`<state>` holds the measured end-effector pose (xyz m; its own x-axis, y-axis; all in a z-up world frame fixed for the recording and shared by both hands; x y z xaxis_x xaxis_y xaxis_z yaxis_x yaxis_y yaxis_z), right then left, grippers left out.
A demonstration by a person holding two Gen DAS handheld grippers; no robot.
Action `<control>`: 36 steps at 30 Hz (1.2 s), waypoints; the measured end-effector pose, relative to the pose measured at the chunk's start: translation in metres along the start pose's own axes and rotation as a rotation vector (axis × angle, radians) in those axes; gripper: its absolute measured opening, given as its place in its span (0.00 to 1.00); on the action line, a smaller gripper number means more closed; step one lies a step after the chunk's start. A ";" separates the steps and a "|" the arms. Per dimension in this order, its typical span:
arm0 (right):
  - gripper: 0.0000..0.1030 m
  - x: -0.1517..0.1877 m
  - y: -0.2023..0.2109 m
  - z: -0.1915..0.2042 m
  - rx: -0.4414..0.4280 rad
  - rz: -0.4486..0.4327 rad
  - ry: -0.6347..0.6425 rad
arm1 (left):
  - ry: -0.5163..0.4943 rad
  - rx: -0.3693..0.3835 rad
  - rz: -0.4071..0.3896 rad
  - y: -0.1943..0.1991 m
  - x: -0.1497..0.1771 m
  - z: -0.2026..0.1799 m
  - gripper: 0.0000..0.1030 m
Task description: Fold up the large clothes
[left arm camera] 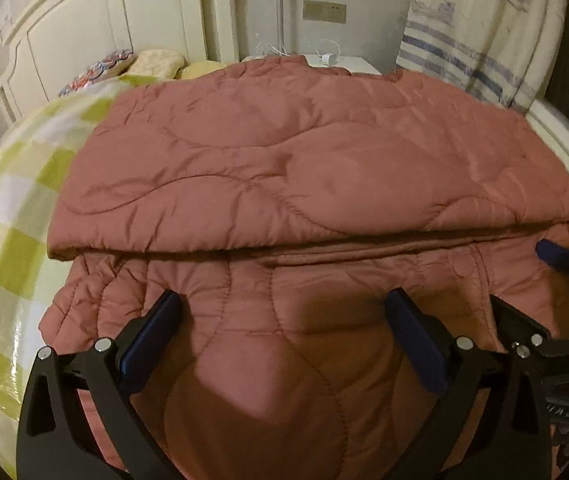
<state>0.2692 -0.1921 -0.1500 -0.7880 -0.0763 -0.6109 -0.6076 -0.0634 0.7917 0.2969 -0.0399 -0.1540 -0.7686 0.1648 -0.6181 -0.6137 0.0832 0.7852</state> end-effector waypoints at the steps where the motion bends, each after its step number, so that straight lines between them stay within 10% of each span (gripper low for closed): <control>1: 0.86 0.001 0.002 -0.003 0.004 -0.002 -0.009 | 0.003 -0.020 -0.007 0.003 0.002 0.005 0.98; 7: 0.88 0.025 0.023 -0.079 0.149 -0.021 -0.166 | 0.142 -0.053 -0.034 0.020 0.021 0.062 0.98; 11: 0.89 0.033 0.019 -0.102 0.055 -0.009 -0.277 | 0.165 -0.051 -0.017 0.015 0.019 0.071 0.98; 20: 0.90 0.033 0.050 -0.067 0.051 -0.095 -0.185 | 0.103 -0.093 -0.052 0.039 0.028 0.047 0.98; 27: 0.93 0.052 0.037 0.024 0.041 -0.046 0.133 | -0.168 -0.116 -0.037 0.037 0.046 -0.021 0.98; 32: 0.93 0.051 0.043 0.001 0.001 -0.018 0.025 | -0.014 0.002 -0.003 0.033 0.045 0.010 0.98; 36: 0.93 0.057 0.062 -0.031 0.048 -0.058 -0.070 | 0.084 -0.072 -0.049 0.045 0.050 0.050 0.98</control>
<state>0.1895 -0.2308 -0.1364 -0.7556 -0.0036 -0.6550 -0.6549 -0.0181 0.7555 0.2396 0.0212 -0.1478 -0.7478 0.0792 -0.6592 -0.6601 0.0180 0.7510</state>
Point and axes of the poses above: each gripper's, at about its wrist camera, not at the fingertips, and y roughly against the way its jaws point, z to its left, x to its underside, the point moved 5 cm from there along -y, roughly the way its jaws point, and after that the axes turned 2 degrees about -y, right-handed, at the moved point
